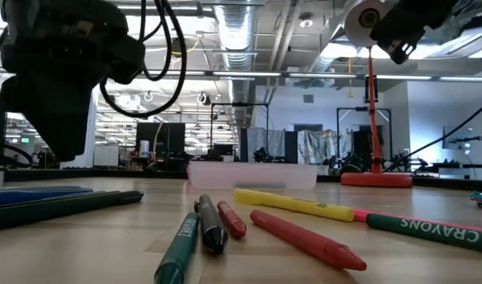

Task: Pick & place school supplies into a supply box
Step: Put the blue scissors into the pink supply box

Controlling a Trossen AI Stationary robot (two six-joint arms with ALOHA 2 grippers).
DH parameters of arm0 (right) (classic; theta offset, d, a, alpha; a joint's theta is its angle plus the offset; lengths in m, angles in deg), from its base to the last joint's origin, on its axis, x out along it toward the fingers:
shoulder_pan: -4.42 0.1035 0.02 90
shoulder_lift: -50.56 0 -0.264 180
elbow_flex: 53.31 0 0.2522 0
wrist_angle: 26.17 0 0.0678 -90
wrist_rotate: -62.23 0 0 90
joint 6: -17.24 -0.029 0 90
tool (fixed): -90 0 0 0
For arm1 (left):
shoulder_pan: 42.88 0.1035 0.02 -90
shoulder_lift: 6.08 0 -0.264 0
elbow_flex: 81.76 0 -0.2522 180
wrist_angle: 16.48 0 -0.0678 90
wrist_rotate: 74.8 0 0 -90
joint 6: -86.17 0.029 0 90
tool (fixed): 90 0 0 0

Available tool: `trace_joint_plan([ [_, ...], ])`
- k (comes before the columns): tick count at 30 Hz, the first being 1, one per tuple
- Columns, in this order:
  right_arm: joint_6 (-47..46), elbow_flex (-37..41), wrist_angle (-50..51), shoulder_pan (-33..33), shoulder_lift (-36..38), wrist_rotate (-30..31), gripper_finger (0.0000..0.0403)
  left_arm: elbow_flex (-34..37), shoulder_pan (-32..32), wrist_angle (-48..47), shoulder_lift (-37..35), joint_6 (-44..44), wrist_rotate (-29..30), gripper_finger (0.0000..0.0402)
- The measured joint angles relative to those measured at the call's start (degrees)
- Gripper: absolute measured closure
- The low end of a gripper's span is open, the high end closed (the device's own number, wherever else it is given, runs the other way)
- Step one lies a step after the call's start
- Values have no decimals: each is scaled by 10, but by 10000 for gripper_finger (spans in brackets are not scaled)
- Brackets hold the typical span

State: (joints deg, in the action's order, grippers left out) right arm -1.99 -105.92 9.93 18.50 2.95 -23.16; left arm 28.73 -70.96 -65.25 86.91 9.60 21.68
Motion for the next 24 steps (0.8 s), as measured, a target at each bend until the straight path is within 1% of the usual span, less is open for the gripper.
trace_joint_plan([
  [5,5,0,0,0,0,0,371,0,1,-22,0,-13,-2,254],
  [9,13,0,0,0,0,0,364,0,1,-28,0,-9,-12,236],
  [16,17,0,-1,0,0,0,364,0,3,-49,1,-5,-6,229],
  [20,17,0,-2,0,0,-1,364,0,6,-44,18,12,-4,230],
  [24,13,0,-6,0,0,-1,363,0,10,-29,52,37,-30,230],
])
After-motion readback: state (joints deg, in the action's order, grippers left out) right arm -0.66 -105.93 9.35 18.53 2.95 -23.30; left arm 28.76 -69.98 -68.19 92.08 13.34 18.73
